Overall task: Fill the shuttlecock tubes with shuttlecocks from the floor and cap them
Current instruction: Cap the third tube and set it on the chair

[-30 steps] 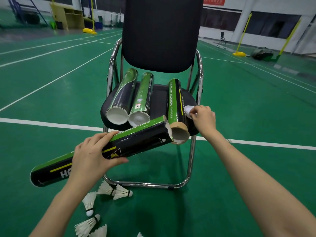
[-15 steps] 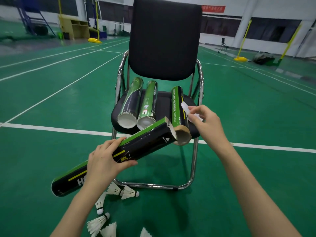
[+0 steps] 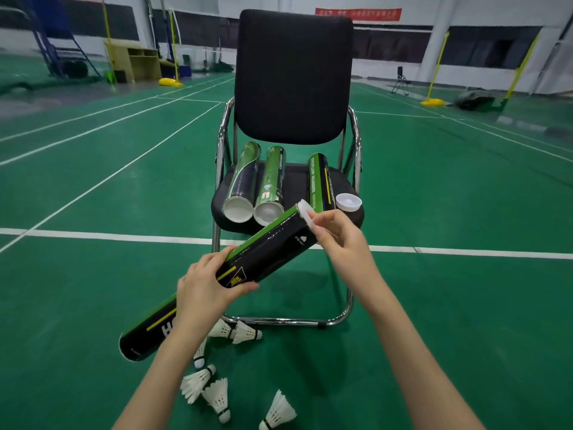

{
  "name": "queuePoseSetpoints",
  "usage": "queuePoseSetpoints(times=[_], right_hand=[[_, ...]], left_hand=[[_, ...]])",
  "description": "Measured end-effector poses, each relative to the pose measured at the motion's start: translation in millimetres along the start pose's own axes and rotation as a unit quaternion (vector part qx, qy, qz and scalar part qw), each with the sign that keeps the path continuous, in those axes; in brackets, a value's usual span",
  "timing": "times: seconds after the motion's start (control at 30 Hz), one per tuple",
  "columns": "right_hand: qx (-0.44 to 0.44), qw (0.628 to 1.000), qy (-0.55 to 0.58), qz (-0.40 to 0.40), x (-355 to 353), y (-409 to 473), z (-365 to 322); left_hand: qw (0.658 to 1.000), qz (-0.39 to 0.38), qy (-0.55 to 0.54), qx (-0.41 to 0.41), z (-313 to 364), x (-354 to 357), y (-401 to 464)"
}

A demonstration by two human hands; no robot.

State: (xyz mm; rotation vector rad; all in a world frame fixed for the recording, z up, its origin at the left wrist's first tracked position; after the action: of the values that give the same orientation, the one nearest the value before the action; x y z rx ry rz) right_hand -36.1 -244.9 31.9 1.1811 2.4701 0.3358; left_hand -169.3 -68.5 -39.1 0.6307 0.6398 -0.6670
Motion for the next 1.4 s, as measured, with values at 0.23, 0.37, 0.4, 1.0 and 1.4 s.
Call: queuePoseSetpoints(times=[0.23,0.37,0.4,1.0,1.4], right_hand=[[-0.005,0.998,-0.059,-0.012,2,-14,3],[0.004,0.995,-0.099,-0.032,4,-19,4],[0.007,0.993,-0.11,-0.044,5,-20,5],[0.038,0.99,-0.132,-0.013,9,-29,16],[0.043,0.991,-0.126,-0.004,10,-29,18]], left_hand=[[1.0,-0.016,0.015,-0.018,-4,5,-11],[0.999,-0.015,0.026,-0.018,-6,6,-15],[0.999,-0.015,0.029,-0.018,-7,7,-16],[1.0,-0.019,0.012,-0.011,-8,18,-20],[0.998,-0.035,-0.036,-0.024,-3,12,-21]])
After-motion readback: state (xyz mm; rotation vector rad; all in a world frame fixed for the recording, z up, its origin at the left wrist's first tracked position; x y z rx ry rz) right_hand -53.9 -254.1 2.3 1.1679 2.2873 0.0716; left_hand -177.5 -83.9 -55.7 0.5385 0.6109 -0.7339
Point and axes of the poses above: each hand's wrist, its own y-axis towards the middle knuckle, its own x-axis out of the palm, z = x × y, the point moved 4 cm from there along y, towards the middle knuckle, and after that the axes turned 3 degrees about -z, right-handed, at the moved point
